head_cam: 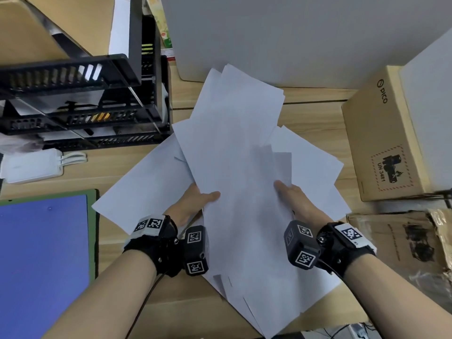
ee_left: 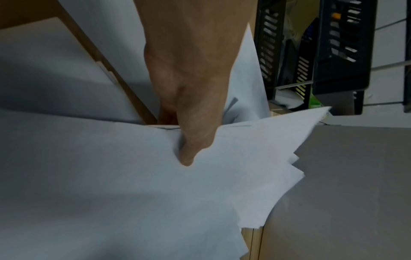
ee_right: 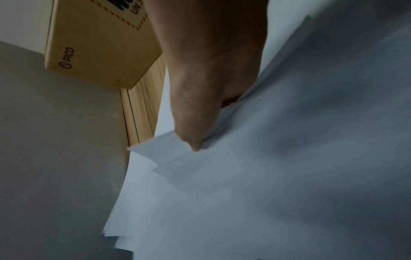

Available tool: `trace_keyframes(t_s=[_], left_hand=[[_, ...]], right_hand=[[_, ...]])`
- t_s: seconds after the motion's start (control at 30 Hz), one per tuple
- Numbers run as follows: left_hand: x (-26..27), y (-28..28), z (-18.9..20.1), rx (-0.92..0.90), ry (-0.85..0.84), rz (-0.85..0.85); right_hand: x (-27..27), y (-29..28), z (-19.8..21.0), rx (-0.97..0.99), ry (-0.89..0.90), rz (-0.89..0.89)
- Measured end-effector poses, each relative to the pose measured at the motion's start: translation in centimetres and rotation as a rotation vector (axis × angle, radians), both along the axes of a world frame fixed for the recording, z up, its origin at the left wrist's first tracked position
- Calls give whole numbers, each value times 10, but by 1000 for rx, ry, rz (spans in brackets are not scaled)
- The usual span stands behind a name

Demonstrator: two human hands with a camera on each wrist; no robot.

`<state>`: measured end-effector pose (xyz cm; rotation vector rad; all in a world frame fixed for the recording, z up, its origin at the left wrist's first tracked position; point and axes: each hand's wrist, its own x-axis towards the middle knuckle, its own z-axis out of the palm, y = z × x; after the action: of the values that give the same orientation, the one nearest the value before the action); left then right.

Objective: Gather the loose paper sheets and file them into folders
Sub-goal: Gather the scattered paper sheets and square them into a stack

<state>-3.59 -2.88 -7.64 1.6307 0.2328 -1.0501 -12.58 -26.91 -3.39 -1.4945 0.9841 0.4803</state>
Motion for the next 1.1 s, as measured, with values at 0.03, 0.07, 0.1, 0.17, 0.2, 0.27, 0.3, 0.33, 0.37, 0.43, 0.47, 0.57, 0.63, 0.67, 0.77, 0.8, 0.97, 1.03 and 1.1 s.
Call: trace_keyframes(t_s=[0.03,0.07,0.1,0.17,0.2,0.27,0.3,0.33,0.37,0.43,0.47,0.57,0.63,0.67,0.77,0.8,0.97,1.03,1.1], left_hand=[[1,0,2,0,-12,32],[4,0,3,-5,-27,59],[7,1,3,-13,-42,79],[11,1,4,-30,-79,101],[12,-1,4,-33,-109,113],[13,-6,8,-24,-175,163],[13,-10,13,-33,-204,197],[15,-15,22,-58,-230,225],[19,-19,34,-85,-261,241],[30,-26,61,-150,-345,246],[36,-28,77,-197,-393,250],[53,-26,123,-361,-512,329],[60,-17,144,-398,-607,342],[60,-12,151,-397,-651,333],[56,1,159,-418,-734,265],[53,2,155,-404,-736,231],[40,1,125,-230,-594,209],[39,-3,124,-164,-581,227],[43,-10,130,-136,-618,217]], right_hand=[[0,-2,-1,29,-28,-26],[-1,-5,-2,62,-57,-41],[-3,-9,-3,87,-75,-40],[-8,-14,-3,132,-86,13],[-9,-13,-3,148,-91,36],[-7,-6,0,136,-107,56],[-5,-3,-1,109,-115,42],[-1,0,-2,77,-125,13],[4,1,-2,40,-141,-19],[17,3,8,-39,-213,-65],[25,2,17,-63,-267,-92],[44,-8,58,-88,-444,-159],[48,-14,81,-62,-573,-145],[48,-15,88,-41,-632,-130],[46,-15,90,-8,-714,-108],[44,-13,87,-12,-708,-93],[31,4,77,-68,-619,-21],[32,4,77,-96,-626,-10],[37,4,82,-127,-649,-19]])
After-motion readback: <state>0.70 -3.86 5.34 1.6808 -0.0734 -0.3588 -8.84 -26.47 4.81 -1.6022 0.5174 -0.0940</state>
